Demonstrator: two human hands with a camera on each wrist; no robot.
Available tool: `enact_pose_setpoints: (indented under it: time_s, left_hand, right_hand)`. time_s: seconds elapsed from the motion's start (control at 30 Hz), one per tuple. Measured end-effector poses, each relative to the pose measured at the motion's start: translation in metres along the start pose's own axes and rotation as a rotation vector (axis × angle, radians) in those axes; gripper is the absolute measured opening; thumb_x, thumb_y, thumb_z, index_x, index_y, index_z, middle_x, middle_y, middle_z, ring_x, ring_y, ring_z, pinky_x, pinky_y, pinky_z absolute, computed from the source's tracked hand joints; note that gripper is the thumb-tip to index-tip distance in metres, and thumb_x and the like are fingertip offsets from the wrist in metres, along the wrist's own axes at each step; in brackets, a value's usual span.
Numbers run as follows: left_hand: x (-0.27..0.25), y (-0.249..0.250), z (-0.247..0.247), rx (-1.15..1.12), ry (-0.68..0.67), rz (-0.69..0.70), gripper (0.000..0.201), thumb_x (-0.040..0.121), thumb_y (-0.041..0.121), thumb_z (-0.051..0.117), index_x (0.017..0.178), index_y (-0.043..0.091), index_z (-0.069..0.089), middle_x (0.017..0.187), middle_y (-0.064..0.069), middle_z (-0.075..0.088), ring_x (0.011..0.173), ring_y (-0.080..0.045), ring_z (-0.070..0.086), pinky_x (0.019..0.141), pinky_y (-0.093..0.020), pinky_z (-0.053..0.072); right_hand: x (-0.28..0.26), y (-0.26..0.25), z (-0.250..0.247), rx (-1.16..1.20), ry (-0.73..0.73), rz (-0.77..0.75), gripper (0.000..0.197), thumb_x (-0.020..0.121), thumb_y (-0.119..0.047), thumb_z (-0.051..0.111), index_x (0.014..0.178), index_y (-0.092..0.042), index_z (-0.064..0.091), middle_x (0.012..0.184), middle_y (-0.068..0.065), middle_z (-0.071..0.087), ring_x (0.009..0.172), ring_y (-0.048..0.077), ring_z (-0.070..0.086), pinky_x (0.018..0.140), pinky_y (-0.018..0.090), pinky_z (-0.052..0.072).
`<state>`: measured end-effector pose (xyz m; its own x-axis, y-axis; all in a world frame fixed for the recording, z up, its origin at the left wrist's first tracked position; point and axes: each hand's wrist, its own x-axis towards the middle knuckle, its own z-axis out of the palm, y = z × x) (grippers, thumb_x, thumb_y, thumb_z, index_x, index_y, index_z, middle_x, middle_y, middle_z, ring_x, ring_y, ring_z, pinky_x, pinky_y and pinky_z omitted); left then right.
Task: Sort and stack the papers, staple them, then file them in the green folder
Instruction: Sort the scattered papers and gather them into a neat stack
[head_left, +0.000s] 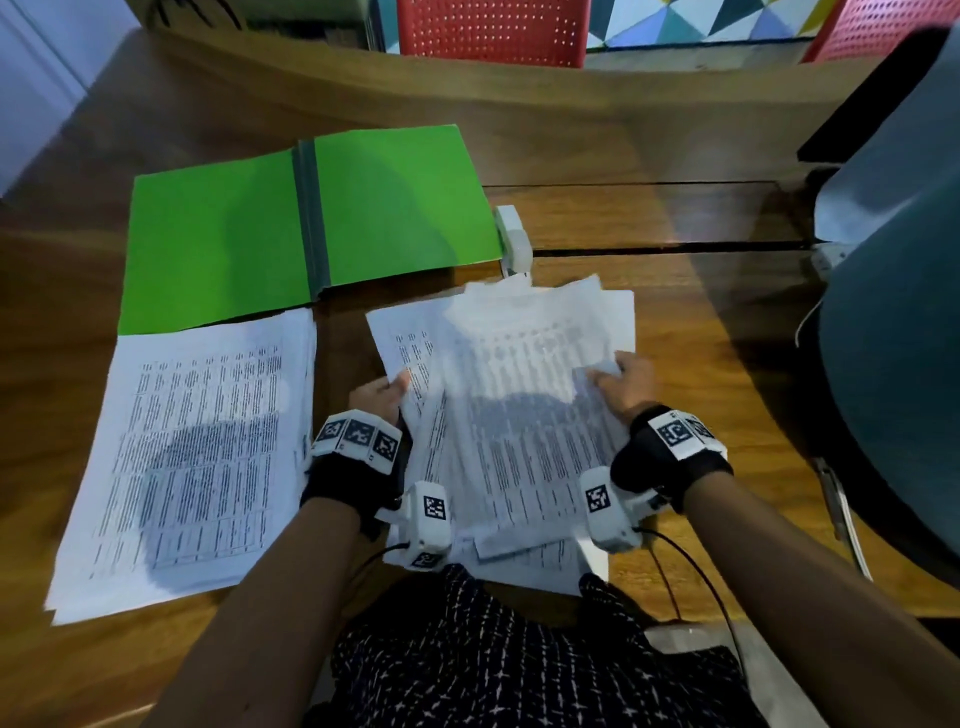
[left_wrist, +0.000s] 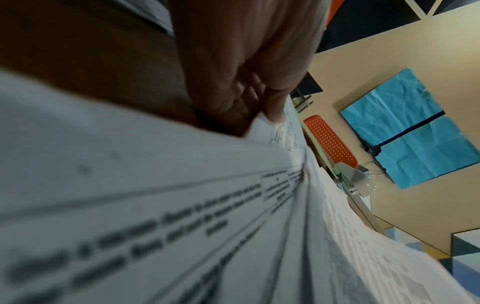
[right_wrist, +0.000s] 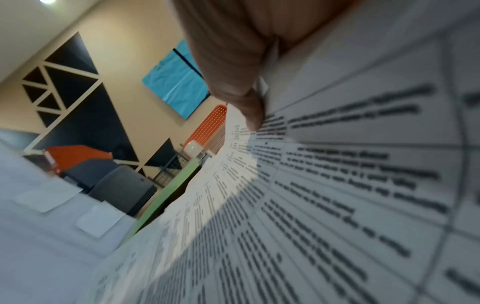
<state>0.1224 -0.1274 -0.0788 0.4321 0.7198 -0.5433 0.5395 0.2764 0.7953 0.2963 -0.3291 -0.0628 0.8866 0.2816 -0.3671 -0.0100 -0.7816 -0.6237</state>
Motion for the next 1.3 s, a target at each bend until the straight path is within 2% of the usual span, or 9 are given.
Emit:
enact_pose_setpoints:
  time_s: [0.1, 0.23, 0.37, 0.43, 0.6, 0.83, 1.0, 1.13, 1.3]
  left_hand:
    - [-0.002, -0.002, 0.004, -0.066, -0.024, -0.031, 0.043, 0.092, 0.025, 0.056, 0.108, -0.014, 0.061, 0.085, -0.015, 0.063, 0.055, -0.011, 0.058, 0.052, -0.014, 0.045]
    - [-0.017, 0.002, 0.021, -0.013, -0.082, -0.036, 0.043, 0.087, 0.027, 0.063, 0.116, -0.005, 0.061, 0.117, -0.022, 0.064, 0.096, -0.027, 0.063, 0.086, -0.033, 0.049]
    - [-0.021, 0.002, 0.033, 0.114, -0.179, -0.022, 0.1, 0.056, 0.064, 0.072, 0.126, -0.004, 0.051, 0.129, -0.021, 0.058, 0.119, -0.036, 0.055, 0.104, -0.044, 0.044]
    - [-0.015, 0.0, 0.034, 0.191, -0.218, -0.003, 0.105, 0.051, 0.064, 0.075, 0.126, -0.004, 0.048, 0.128, -0.023, 0.057, 0.118, -0.039, 0.055, 0.101, -0.051, 0.045]
    - [-0.052, 0.044, 0.007, 0.233, -0.317, 0.309, 0.01, 0.09, 0.009, 0.057, 0.094, 0.005, 0.065, 0.088, -0.009, 0.065, 0.084, -0.023, 0.061, 0.077, -0.032, 0.052]
    - [-0.087, 0.116, -0.05, -0.094, -0.104, 0.72, 0.027, 0.082, 0.01, 0.068, 0.108, 0.011, 0.06, 0.095, 0.005, 0.065, 0.084, -0.002, 0.064, 0.072, -0.007, 0.052]
    - [-0.1, 0.152, -0.073, -0.242, -0.091, 0.821, 0.024, 0.079, 0.009, 0.07, 0.092, 0.026, 0.059, 0.081, 0.026, 0.067, 0.068, 0.02, 0.062, 0.067, -0.003, 0.048]
    - [-0.099, 0.145, -0.078, -0.409, -0.134, 0.785, 0.034, 0.078, 0.009, 0.071, 0.1, 0.023, 0.049, 0.074, 0.035, 0.067, 0.072, 0.024, 0.061, 0.068, 0.002, 0.046]
    - [-0.094, 0.13, -0.077, -0.454, -0.143, 0.711, 0.067, 0.04, 0.061, 0.079, 0.091, 0.022, 0.057, 0.071, 0.024, 0.074, 0.072, 0.01, 0.068, 0.067, -0.009, 0.054]
  right_hand:
    - [-0.011, 0.002, -0.01, -0.052, 0.182, 0.078, 0.04, 0.09, -0.016, 0.055, 0.126, 0.001, 0.051, 0.144, 0.021, 0.034, 0.133, 0.038, 0.027, 0.111, 0.041, 0.024]
    - [-0.022, 0.003, 0.0, -0.034, 0.235, 0.118, 0.038, 0.09, -0.012, 0.052, 0.125, 0.002, 0.05, 0.139, 0.025, 0.042, 0.129, 0.039, 0.037, 0.107, 0.043, 0.032]
    - [-0.032, -0.008, 0.01, 0.113, 0.042, 0.024, 0.036, 0.092, -0.004, 0.047, 0.127, 0.002, 0.046, 0.127, 0.023, 0.056, 0.118, 0.036, 0.053, 0.095, 0.039, 0.045]
    - [-0.034, -0.011, 0.01, 0.231, -0.061, -0.011, 0.043, 0.089, 0.002, 0.049, 0.131, -0.001, 0.039, 0.132, 0.022, 0.053, 0.119, 0.034, 0.052, 0.098, 0.04, 0.045]
    - [-0.037, -0.024, -0.013, 0.633, -0.11, 0.019, 0.057, 0.083, 0.009, 0.056, 0.122, -0.017, 0.023, 0.132, 0.011, 0.044, 0.119, 0.023, 0.046, 0.102, 0.033, 0.04]
    - [-0.079, -0.113, -0.077, 0.781, 0.016, -0.479, 0.034, 0.091, -0.002, 0.05, 0.123, -0.012, 0.049, 0.106, -0.012, 0.066, 0.101, -0.002, 0.061, 0.088, 0.018, 0.048]
    - [-0.113, -0.151, -0.095, 0.875, 0.215, -0.809, 0.055, 0.09, 0.004, 0.045, 0.138, 0.002, 0.02, 0.124, 0.002, 0.047, 0.103, -0.011, 0.053, 0.094, 0.013, 0.042]
    - [-0.127, -0.146, -0.068, 0.885, 0.196, -0.732, 0.061, 0.084, 0.015, 0.041, 0.134, -0.009, 0.016, 0.125, -0.005, 0.042, 0.105, -0.011, 0.051, 0.091, 0.008, 0.041]
    - [-0.123, -0.129, -0.027, 0.865, 0.14, -0.521, 0.045, 0.075, 0.006, 0.042, 0.113, -0.013, 0.027, 0.116, 0.008, 0.043, 0.094, 0.001, 0.049, 0.074, 0.006, 0.047]
